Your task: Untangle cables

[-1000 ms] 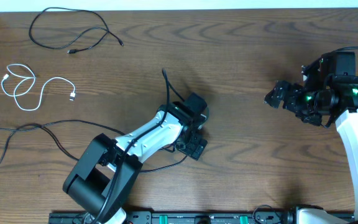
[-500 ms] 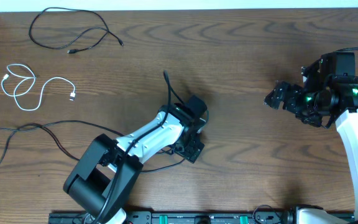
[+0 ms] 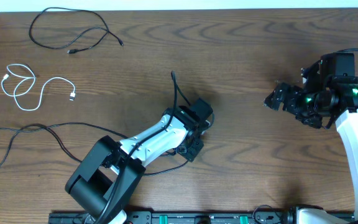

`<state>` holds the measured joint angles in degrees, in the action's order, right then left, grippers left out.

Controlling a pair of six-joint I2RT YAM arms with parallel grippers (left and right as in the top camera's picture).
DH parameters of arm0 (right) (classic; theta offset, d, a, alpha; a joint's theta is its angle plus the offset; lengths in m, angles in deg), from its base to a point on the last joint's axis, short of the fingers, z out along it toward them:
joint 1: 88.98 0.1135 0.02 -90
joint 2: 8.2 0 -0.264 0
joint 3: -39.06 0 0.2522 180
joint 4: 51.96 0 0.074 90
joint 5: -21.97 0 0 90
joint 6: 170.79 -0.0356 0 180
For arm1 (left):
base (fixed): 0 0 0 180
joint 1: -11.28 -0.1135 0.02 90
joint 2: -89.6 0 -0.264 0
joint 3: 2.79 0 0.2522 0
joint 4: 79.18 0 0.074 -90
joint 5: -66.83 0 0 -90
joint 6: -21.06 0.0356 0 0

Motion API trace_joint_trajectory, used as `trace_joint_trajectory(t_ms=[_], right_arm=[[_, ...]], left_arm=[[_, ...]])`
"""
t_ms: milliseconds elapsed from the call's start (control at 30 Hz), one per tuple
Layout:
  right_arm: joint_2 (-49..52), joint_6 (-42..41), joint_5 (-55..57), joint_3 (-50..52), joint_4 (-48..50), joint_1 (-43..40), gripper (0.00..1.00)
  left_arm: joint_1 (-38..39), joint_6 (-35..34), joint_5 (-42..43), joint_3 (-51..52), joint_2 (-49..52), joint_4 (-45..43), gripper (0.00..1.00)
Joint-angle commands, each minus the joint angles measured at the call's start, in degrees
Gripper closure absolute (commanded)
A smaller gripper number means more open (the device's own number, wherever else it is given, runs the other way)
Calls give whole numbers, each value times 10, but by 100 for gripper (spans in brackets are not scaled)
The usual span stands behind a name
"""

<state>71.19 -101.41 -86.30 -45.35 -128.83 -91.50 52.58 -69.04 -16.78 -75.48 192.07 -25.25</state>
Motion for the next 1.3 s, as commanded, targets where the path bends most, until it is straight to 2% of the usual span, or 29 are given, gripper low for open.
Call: trace_joint_trajectory(t_ms=[0,167,233,300,333,400,467,500,700,967,1100,1167,1267], right_arm=[[0,-1,-3,3,-2,4,1],[0,-1,-3,3,-2,4,1],[0,-1,-3,3,-4,4,1],[0,-1,-3,3,-5,4,1],[0,-1,-3,3,-5,4,1],[0,-1,-3,3,-3,4,1],[0,-1,-3,3,-1,4,1],[0,-1,-4,3,-1,4,1],[0,-1,-4,3,-7,4,1],[0,-1,-3,3,-7,4,1],[0,-1,-3,3,-9,4,1],[0,-1,-3,3,-9,4,1],[0,-1,-3,3,-8,4,1]], left_arm=[[0,0,-26,7,4,-2,44],[0,1,24,9,5,3,42],[0,1,55,10,5,9,28],[0,3,69,10,5,16,24],[0,3,67,10,5,18,17],[0,3,47,12,5,16,7],[0,3,10,17,5,4,7],[0,1,-13,26,5,-14,2],[0,-13,-20,63,5,-93,2],[3,-13,-24,74,5,-96,1],[9,-24,-49,74,5,-94,21],[10,-39,-69,74,5,-94,39],[10,-49,-75,74,5,-94,56]])
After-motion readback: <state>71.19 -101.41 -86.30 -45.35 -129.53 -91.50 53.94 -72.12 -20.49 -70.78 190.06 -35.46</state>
